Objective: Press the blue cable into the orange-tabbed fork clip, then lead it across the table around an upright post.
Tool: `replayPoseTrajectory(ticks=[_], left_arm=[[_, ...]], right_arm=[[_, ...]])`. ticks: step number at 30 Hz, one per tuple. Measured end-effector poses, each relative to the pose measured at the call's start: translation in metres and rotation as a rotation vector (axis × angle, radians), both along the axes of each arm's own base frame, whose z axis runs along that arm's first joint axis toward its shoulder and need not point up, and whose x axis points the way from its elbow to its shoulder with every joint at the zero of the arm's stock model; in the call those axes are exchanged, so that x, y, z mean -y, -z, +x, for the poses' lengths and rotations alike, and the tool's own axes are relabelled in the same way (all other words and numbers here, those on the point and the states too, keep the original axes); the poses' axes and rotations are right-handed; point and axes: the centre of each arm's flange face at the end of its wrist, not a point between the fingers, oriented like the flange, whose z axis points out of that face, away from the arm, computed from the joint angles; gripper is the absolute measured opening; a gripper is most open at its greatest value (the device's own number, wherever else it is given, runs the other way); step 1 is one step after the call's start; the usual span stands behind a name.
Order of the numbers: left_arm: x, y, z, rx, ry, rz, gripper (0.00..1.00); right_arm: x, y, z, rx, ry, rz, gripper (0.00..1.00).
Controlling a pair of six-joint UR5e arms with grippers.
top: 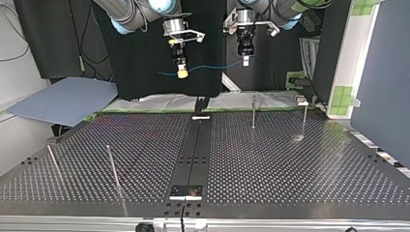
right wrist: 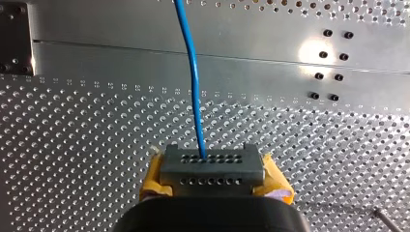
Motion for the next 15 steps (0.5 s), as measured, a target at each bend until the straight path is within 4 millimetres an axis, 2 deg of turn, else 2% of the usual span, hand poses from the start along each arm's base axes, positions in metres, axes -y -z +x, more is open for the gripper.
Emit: replayPoseTrajectory(ticks=[10, 15], left_arm=[[0.000, 0.000, 0.000, 0.000, 0.000, 0.000, 0.00], [0.000, 0.000, 0.000, 0.000, 0.000, 0.000, 0.00]], right_arm=[[-0.001, 0.002, 0.000, -0.002, -0.002, 0.004, 0.00], [-0.015, 0.028, -0.011, -0.057, -0.025, 0.065, 0.00]])
